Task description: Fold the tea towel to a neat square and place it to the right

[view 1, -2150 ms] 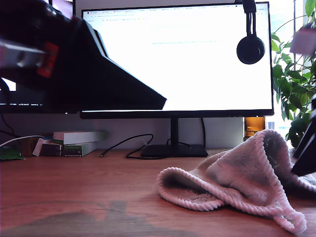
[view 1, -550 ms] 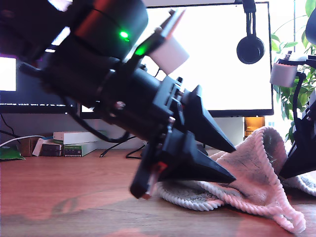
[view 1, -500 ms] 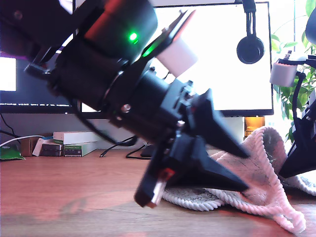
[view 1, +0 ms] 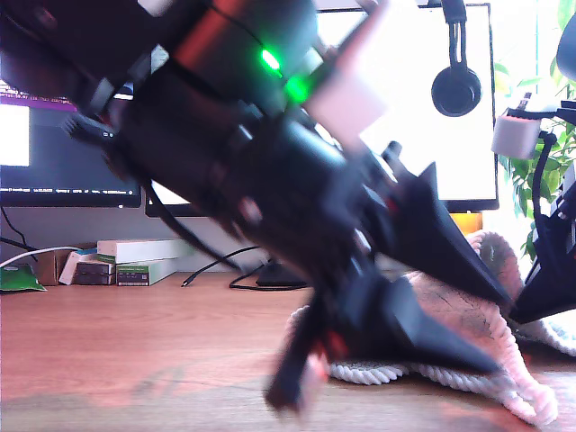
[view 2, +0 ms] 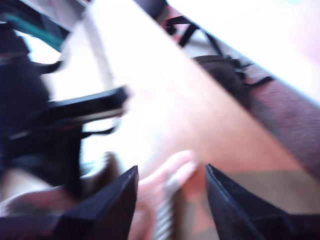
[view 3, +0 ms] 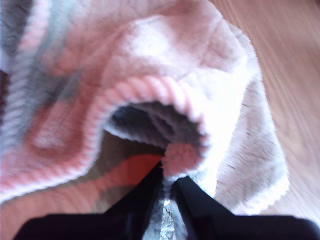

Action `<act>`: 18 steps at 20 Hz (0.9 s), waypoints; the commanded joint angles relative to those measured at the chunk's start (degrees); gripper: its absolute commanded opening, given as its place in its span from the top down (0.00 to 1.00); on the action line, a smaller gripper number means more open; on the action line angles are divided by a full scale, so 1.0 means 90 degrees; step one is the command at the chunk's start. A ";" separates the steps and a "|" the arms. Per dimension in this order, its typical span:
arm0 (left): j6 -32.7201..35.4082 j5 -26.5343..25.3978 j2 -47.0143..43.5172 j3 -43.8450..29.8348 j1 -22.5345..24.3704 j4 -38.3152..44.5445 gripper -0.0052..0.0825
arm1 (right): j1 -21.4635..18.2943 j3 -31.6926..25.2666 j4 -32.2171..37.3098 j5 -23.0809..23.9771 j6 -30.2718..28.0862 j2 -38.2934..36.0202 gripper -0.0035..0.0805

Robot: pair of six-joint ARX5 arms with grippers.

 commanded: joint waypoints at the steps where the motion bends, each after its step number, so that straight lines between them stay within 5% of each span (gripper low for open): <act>1: 0.0024 0.0024 0.0102 0.0070 -0.0085 0.0024 0.51 | 0.0022 -0.0075 0.0046 0.0073 -0.0015 0.0034 0.97; 18: -0.0036 -0.0097 0.0787 0.0206 -0.0170 0.0707 0.58 | 0.0022 -0.0070 0.0046 0.0170 -0.0012 0.0034 0.97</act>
